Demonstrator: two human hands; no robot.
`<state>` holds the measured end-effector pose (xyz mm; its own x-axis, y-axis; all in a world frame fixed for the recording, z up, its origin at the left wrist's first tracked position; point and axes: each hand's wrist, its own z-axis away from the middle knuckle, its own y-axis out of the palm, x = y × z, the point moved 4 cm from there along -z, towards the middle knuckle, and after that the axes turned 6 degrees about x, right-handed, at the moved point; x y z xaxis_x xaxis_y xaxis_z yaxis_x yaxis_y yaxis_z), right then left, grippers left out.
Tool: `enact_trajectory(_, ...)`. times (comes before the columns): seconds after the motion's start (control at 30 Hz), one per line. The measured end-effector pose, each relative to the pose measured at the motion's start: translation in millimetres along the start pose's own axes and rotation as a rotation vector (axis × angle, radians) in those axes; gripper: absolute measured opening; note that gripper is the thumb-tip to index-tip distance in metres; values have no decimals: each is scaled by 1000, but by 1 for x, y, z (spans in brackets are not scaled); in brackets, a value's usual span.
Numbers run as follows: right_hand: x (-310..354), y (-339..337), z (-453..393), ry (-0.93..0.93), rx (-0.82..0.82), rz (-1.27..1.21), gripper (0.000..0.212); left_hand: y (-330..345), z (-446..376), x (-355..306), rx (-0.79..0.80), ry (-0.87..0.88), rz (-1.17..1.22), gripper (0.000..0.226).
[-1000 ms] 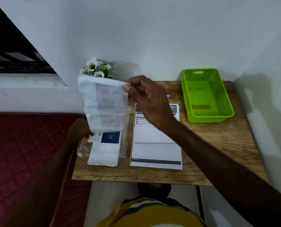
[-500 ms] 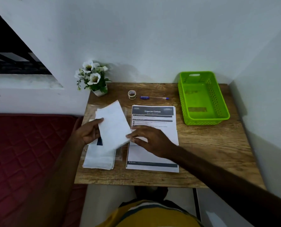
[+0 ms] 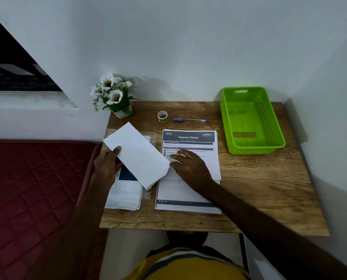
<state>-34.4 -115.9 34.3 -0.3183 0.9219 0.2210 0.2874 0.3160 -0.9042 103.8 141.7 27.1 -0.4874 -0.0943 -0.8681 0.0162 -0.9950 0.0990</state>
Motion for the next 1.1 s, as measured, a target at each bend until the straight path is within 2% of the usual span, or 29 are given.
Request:
enact_trajectory(0.1,-7,4,-4,41,7,18,13,-8,-1,4,-94,117,-41,32)
enact_trajectory(0.17,-11,8,-4,61,39,23,13,-18,4,4,-339,269,-311,53)
enact_trajectory(0.2,-13,10,-3,61,56,26,14,-18,14,3,-448,353,-509,55)
enact_trajectory(0.23,-13,12,-1,54,69,33,16,-11,25,3,-482,473,-689,49)
enact_trajectory(0.27,-14,13,0,48,84,38,18,0,36,3,-422,605,-847,40)
enact_trajectory(0.33,-15,11,2,92,94,29,28,22,50,10,-160,829,-1090,26)
enact_trajectory(0.4,-21,2,5,260,49,-31,36,28,51,29,81,957,-1201,26)
enact_trajectory(0.47,-32,-12,17,495,-35,-118,34,30,48,42,195,984,-1235,29)
enact_trajectory(0.53,-44,-25,36,665,-70,-138,29,33,49,50,241,967,-1233,34)
enact_trajectory(0.7,-74,-36,74,902,-36,-250,30,37,58,58,279,970,-1261,48)
enact_trajectory(0.9,-85,-44,90,924,-125,-519,30,39,59,63,292,904,-1305,64)
enact_trajectory(1.1,-89,-43,91,874,73,-580,50,37,56,68,316,925,-1315,72)
